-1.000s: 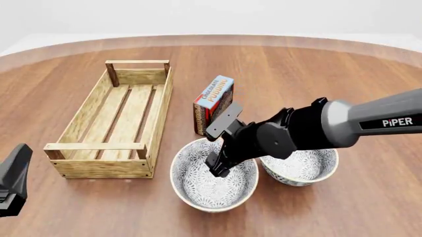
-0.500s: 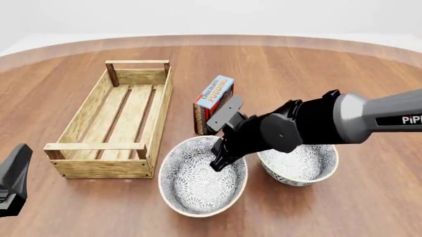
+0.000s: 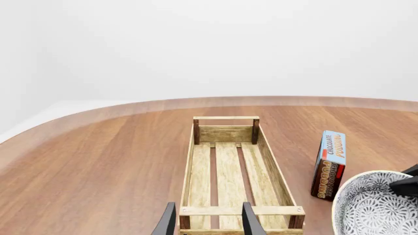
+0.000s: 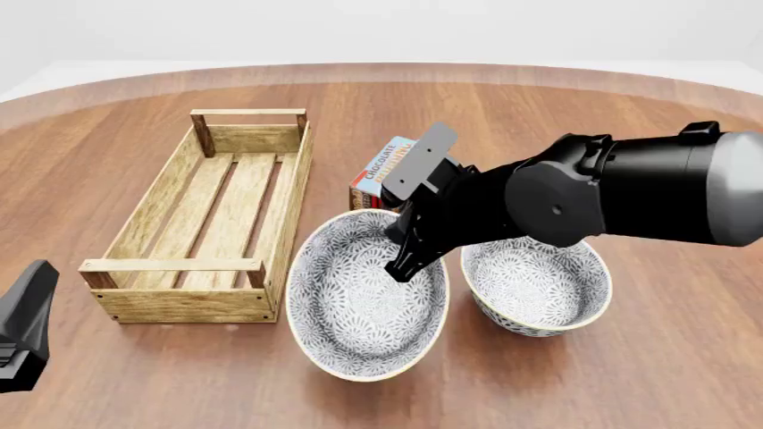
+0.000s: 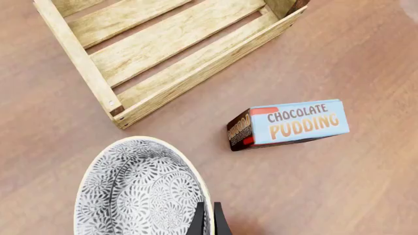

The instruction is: Stack the left bowl on the right bowl and place them in the tray.

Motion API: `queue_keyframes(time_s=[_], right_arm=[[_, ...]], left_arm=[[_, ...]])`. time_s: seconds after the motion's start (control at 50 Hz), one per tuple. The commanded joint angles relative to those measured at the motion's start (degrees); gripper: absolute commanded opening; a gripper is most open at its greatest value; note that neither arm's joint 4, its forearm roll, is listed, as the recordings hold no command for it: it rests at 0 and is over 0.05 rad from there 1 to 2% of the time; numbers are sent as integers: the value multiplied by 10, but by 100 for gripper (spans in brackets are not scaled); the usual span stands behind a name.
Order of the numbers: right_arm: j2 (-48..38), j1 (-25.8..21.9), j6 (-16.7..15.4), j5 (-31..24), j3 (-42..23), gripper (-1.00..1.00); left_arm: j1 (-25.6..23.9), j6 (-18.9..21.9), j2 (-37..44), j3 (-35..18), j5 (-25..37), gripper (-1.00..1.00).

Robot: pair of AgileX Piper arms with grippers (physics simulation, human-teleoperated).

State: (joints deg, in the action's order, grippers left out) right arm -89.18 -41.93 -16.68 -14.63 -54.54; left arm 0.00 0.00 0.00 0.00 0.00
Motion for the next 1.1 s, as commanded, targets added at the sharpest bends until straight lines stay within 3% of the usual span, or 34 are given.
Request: queue_keyframes(time_s=[0.02, 0.34, 0.5, 0.86, 1.1], right_arm=[[49, -1, -4, -31, -19, -100], [121, 19, -4, -68, -46, -100], [165, 54, -1, -86, -49, -100], [253, 147, 99, -104, -36, -100], [281, 190, 139, -108, -25, -100]], left_arm=[[0, 0, 0, 0, 0, 100], [0, 0, 0, 0, 0, 100], [0, 0, 0, 0, 0, 100], [0, 0, 0, 0, 0, 100], [0, 0, 0, 0, 0, 100]])
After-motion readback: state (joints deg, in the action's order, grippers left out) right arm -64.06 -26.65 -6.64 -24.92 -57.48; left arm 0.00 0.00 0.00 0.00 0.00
